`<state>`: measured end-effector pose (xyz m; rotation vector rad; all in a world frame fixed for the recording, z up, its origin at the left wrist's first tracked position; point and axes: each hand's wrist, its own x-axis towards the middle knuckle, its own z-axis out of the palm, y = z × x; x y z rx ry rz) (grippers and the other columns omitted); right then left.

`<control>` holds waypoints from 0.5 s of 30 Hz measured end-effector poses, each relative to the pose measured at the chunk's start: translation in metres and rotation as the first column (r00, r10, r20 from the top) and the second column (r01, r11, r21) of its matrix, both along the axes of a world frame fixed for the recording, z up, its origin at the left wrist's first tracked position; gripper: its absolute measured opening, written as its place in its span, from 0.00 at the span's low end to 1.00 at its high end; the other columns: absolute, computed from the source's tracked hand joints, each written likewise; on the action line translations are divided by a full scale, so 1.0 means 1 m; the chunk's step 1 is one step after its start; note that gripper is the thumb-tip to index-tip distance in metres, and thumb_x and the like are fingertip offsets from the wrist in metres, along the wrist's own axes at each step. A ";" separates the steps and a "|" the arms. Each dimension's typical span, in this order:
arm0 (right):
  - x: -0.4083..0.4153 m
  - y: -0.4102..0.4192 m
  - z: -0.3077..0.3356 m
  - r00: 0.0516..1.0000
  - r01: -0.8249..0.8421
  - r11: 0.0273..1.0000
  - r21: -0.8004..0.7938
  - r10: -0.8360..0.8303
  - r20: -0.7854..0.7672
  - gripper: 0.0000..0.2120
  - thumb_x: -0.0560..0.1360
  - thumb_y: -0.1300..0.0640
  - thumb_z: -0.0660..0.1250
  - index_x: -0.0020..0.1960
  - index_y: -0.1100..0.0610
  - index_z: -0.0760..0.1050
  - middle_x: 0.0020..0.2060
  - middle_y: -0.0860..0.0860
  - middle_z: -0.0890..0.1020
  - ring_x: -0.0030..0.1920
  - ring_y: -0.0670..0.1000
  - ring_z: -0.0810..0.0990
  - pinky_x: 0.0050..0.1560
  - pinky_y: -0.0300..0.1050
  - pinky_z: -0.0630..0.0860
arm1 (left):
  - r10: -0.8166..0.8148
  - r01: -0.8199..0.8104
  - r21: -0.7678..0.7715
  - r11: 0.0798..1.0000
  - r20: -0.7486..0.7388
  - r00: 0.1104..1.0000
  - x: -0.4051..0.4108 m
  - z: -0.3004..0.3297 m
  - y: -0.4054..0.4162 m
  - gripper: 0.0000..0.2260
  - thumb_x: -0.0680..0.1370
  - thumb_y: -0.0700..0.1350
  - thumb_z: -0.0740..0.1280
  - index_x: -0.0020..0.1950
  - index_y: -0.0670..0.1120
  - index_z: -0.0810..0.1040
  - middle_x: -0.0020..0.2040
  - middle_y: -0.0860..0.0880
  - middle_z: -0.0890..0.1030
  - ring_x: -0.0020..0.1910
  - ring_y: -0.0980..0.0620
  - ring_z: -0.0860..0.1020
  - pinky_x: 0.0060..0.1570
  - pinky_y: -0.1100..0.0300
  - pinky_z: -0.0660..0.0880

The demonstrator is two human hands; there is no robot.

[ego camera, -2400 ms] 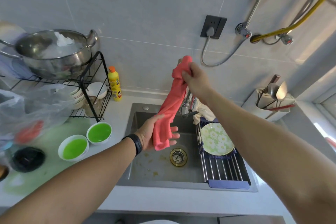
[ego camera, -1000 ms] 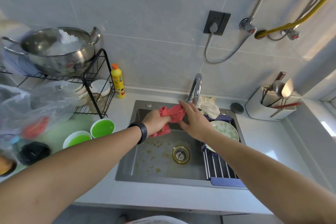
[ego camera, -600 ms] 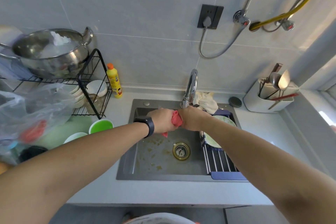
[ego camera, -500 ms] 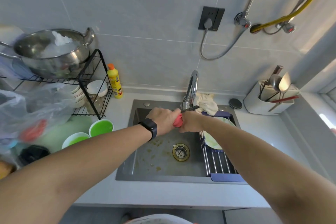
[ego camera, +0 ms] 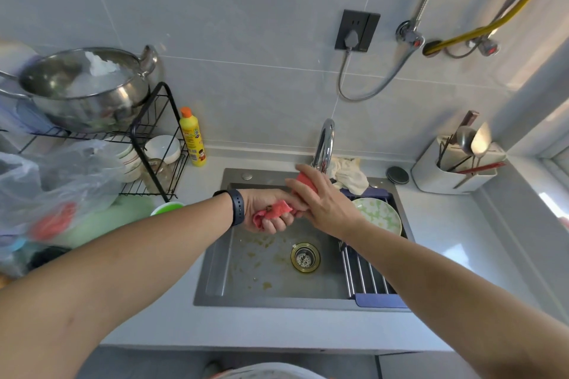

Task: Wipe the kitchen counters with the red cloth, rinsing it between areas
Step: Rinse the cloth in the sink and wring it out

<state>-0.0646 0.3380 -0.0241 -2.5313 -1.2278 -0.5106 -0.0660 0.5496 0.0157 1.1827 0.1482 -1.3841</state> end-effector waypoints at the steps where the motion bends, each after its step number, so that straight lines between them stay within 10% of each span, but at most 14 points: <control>1: 0.003 0.000 0.005 0.999 -0.024 0.998 -0.061 0.026 0.038 0.28 0.77 0.56 0.72 0.75 0.53 0.66 0.71 0.59 0.69 0.62 0.63 0.76 0.54 0.55 0.80 | -0.038 0.038 0.004 0.999 -0.018 0.999 -0.001 0.002 0.000 0.09 0.80 0.48 0.69 0.43 0.45 0.76 0.29 0.53 0.71 0.22 0.60 0.68 0.19 0.69 0.64; 5: 0.010 0.007 0.033 0.977 0.126 0.908 -0.400 -0.182 -0.107 0.15 0.80 0.46 0.67 0.61 0.55 0.74 0.51 0.55 0.81 0.48 0.61 0.84 0.37 0.50 0.75 | -0.110 -0.018 0.334 0.942 0.361 0.926 -0.004 -0.001 -0.017 0.09 0.77 0.41 0.71 0.38 0.46 0.74 0.27 0.51 0.71 0.21 0.55 0.67 0.20 0.64 0.64; 7: 0.012 0.019 0.042 0.887 0.212 0.791 -0.574 -0.403 -0.226 0.14 0.82 0.45 0.63 0.60 0.54 0.76 0.51 0.55 0.82 0.50 0.61 0.84 0.42 0.50 0.75 | -0.421 -0.169 0.603 0.779 0.703 0.573 -0.005 -0.003 -0.026 0.08 0.74 0.42 0.70 0.35 0.46 0.76 0.30 0.49 0.78 0.27 0.48 0.75 0.28 0.59 0.69; 9: 0.015 0.030 0.040 0.732 0.180 0.798 -0.575 -0.499 -0.464 0.11 0.81 0.49 0.65 0.57 0.55 0.78 0.48 0.54 0.82 0.50 0.59 0.83 0.45 0.49 0.77 | -0.608 -0.333 0.661 0.672 0.750 0.261 -0.003 -0.008 -0.027 0.04 0.76 0.45 0.68 0.42 0.47 0.75 0.37 0.47 0.79 0.37 0.41 0.79 0.33 0.56 0.69; 13: 0.022 0.025 0.035 0.261 0.232 0.890 -0.393 -0.447 -0.856 0.10 0.77 0.53 0.74 0.43 0.55 0.75 0.31 0.52 0.75 0.29 0.52 0.72 0.28 0.41 0.69 | -0.693 -0.381 0.645 0.663 0.721 0.015 0.001 -0.017 -0.017 0.16 0.78 0.47 0.70 0.59 0.50 0.66 0.44 0.44 0.79 0.40 0.40 0.80 0.32 0.54 0.71; 15: 0.020 0.020 0.036 0.215 0.241 0.899 -0.366 -0.417 -0.883 0.10 0.76 0.55 0.74 0.42 0.58 0.76 0.31 0.52 0.73 0.29 0.51 0.69 0.28 0.39 0.67 | -0.733 -0.360 0.654 0.666 0.663 -0.151 -0.001 -0.024 -0.015 0.19 0.81 0.49 0.68 0.68 0.51 0.65 0.52 0.45 0.79 0.44 0.39 0.82 0.39 0.51 0.76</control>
